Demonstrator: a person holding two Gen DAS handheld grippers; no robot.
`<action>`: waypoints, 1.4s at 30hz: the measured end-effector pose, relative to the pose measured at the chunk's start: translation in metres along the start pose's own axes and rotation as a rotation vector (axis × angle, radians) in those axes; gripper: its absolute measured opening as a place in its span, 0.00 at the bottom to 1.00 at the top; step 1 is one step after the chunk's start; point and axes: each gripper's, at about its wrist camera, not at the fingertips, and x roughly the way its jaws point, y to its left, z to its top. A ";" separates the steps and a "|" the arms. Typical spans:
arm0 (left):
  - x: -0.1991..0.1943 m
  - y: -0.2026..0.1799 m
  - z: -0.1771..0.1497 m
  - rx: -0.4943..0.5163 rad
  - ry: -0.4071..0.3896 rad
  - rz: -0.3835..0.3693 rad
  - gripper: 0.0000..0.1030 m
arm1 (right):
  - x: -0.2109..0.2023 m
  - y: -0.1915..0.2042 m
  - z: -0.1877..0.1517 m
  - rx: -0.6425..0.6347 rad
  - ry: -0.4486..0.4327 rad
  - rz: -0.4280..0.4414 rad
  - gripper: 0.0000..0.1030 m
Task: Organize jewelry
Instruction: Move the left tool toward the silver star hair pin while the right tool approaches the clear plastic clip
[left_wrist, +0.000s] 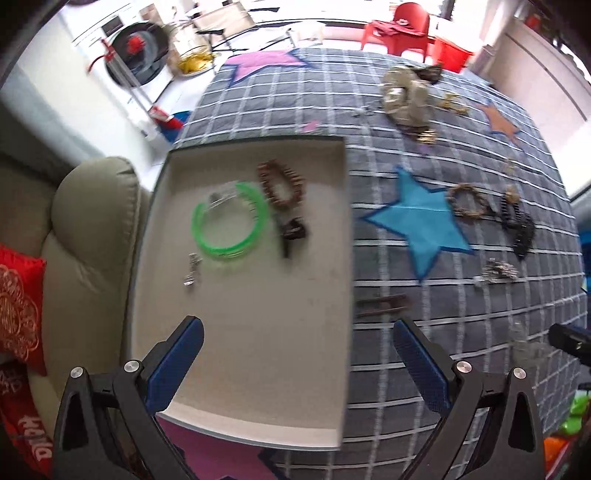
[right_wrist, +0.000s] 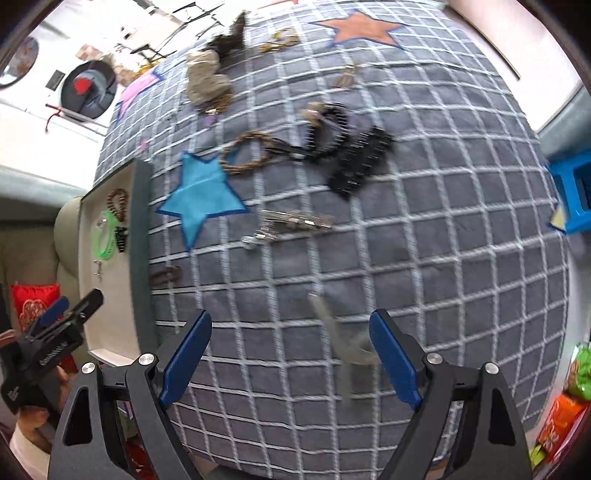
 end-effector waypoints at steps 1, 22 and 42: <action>-0.001 -0.005 0.002 0.010 0.001 -0.006 1.00 | 0.000 -0.006 -0.002 0.011 0.002 -0.006 0.86; 0.023 -0.102 0.003 0.183 0.088 -0.091 1.00 | 0.010 -0.063 -0.037 0.069 0.069 -0.030 0.86; 0.072 -0.175 0.025 0.312 0.111 -0.187 0.73 | 0.061 -0.046 -0.042 0.064 0.105 -0.021 0.87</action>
